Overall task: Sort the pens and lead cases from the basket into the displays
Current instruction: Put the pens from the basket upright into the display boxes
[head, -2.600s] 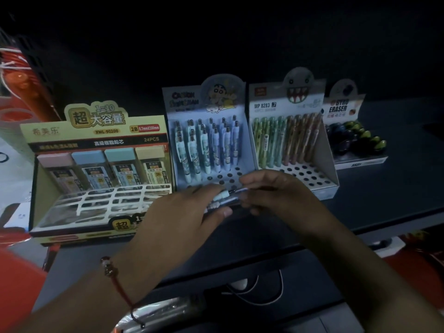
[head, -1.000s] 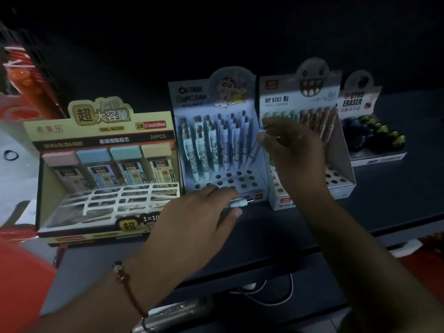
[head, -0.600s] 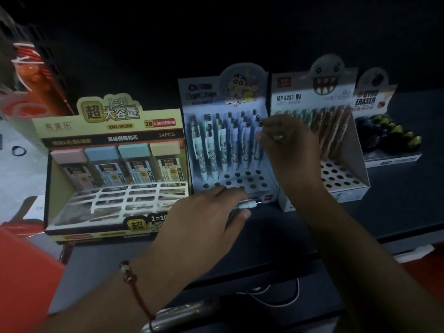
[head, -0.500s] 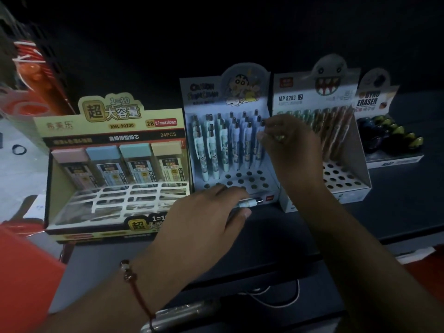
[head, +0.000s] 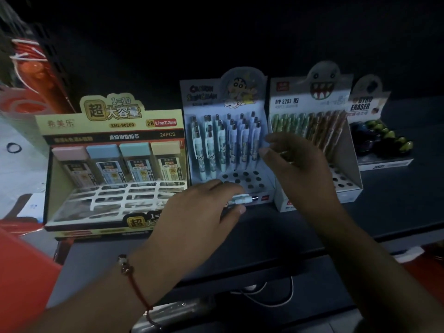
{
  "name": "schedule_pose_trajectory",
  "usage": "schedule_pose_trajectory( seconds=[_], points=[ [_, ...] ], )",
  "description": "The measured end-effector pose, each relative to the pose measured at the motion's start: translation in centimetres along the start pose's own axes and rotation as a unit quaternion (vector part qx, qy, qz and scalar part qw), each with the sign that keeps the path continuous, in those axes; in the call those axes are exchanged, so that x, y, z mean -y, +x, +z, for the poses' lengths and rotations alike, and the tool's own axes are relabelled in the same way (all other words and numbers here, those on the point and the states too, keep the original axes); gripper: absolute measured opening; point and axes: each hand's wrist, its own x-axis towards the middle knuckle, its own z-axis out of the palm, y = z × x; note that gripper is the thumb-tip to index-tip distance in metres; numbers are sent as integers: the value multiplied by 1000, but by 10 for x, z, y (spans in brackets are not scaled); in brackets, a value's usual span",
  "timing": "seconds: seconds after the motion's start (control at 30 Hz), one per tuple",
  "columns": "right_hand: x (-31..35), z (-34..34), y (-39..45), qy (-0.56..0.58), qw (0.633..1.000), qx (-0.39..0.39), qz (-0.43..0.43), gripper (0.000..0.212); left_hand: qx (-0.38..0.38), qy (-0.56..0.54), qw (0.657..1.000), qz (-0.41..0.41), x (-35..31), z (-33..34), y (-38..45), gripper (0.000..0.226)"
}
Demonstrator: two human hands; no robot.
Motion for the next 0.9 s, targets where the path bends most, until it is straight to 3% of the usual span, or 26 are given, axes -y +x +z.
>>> schedule_pose_trajectory(
  seconds=[0.07,0.23,0.3,0.67,0.9],
  points=[
    [1,-5,-8,20,998,43,32,8,-2,-6,1000,-1,-1,-1,0,31],
    [-2,-24,-24,-20,968,229,103,24,-13,-24,1000,-13,-2,-3,0,28],
    [0,-26,-32,15,957,256,137,24,-20,-33,999,-16,-2,-4,0,26],
    [6,-18,-45,190,929,205,242,12,-16,-51,998,18,-12,1,1,30],
    [7,-32,-26,248,921,111,279,10,-22,4,999,32,-14,2,0,35]
  ],
)
